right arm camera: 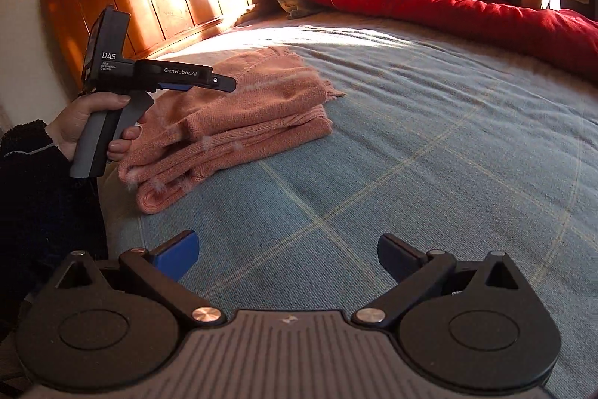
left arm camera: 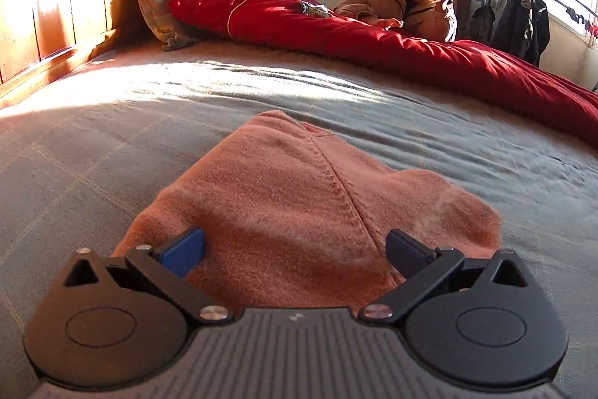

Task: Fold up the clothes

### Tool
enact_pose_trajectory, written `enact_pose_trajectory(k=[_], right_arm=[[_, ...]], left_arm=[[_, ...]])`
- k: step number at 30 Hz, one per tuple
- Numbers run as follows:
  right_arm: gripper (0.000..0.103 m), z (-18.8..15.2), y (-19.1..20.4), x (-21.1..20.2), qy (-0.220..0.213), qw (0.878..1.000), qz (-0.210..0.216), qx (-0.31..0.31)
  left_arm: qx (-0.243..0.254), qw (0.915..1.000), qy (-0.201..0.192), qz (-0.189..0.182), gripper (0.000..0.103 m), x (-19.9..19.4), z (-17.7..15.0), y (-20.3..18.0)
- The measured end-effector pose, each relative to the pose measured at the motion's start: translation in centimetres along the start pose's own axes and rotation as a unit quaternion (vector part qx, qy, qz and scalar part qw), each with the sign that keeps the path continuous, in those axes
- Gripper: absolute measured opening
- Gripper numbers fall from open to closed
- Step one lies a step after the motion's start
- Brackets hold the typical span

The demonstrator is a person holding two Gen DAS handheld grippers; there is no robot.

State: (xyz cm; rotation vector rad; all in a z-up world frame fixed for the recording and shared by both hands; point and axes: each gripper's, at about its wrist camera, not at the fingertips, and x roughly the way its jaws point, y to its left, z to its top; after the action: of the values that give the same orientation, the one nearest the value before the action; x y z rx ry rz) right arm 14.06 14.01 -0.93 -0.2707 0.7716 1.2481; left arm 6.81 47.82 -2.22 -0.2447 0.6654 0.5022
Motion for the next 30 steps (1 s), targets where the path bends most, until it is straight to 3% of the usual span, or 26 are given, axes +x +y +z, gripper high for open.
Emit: enact_pose_trajectory(k=[5, 9, 14, 19, 21, 23, 30], right_arm=[[0.103, -0.2, 0.3, -2.7, -0.013, 1.0, 0.005, 0.006], [0.103, -0.8, 1.5, -5.3, -0.023, 1.0, -0.014, -0.01], [0.103, -2.1, 2.8, -8.7, -0.027, 0.999, -0.018, -0.014], [0.103, -3.8, 3.6, -11.2, -0.022, 1.0, -0.017, -0.003], [0.103, -4.5, 3.9, -11.7, -0.013, 1.0, -0.02, -0.005], [0.103, -5.3, 4.2, -12.0, -0.006, 1.0, -0.028, -0.01], [0.103, -8.0, 5.1, -12.8, 0.0, 0.997, -0.072, -0.017]], left_arm=[[0.013, 0.9997, -0.022, 0.006, 0.102, -5.2, -0.7, -2.4], [0.041, 0.998, -0.044, 0.02, 0.102, -10.4, -2.5, -5.8], [0.106, 0.9856, -0.073, 0.11, 0.102, -16.3, -6.4, -11.3], [0.075, 0.9931, -0.072, 0.055, 0.102, -21.4, -9.7, -14.2], [0.064, 0.9937, -0.069, 0.061, 0.102, -22.7, -10.7, -15.0], [0.062, 0.991, -0.074, 0.093, 0.102, -24.1, -11.8, -15.9], [0.047, 0.9944, -0.062, 0.072, 0.102, -27.9, -14.9, -18.3]])
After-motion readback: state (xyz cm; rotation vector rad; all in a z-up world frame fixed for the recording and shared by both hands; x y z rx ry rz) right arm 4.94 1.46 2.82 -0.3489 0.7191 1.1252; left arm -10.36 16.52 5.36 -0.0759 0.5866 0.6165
